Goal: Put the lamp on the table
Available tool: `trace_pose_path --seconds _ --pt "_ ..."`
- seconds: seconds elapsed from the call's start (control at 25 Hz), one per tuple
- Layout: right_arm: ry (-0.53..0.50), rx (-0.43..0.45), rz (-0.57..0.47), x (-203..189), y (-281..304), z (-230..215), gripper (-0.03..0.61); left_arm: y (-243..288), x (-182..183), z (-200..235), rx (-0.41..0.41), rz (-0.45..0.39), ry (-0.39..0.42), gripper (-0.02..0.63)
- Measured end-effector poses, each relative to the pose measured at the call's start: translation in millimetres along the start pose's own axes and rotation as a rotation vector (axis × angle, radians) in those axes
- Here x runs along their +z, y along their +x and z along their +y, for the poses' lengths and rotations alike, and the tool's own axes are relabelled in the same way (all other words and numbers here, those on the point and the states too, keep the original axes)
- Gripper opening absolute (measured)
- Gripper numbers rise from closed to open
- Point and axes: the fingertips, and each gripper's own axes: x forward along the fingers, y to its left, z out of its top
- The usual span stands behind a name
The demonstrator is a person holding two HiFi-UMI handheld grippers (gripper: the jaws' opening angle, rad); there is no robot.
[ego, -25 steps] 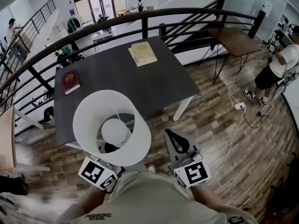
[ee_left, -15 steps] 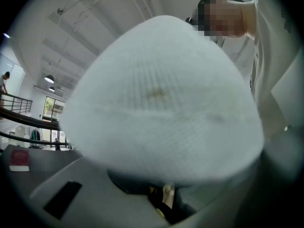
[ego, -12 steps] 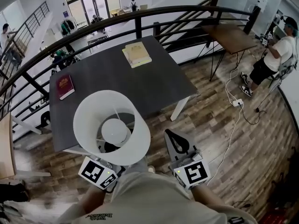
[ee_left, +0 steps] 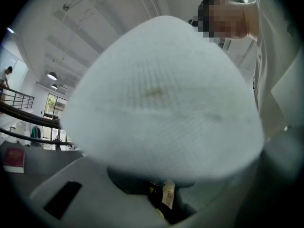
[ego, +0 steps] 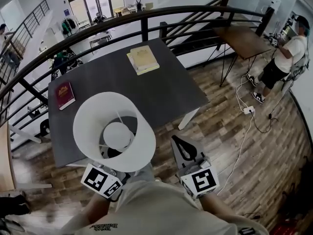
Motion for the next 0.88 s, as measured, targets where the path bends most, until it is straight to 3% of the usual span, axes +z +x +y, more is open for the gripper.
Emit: trace_pose_path --seconds 0.36,0.72,0.88 --pt "0.012 -0.007 -0.003 10.0 72.0 -28.2 0.000 39.6 8.6 63.4 -0.016 0.009 -0.007 0.081" --pt "-0.005 -0.073 0.021 22.8 135.5 -64.8 0.000 87.5 22.2 128.1 -0.070 0.009 -0.007 0.081" --pt "0.009 -0.128 -0.025 36.6 160.2 -75.3 0.000 101.7 29.0 152.5 -0.094 0.015 -0.006 0.081"
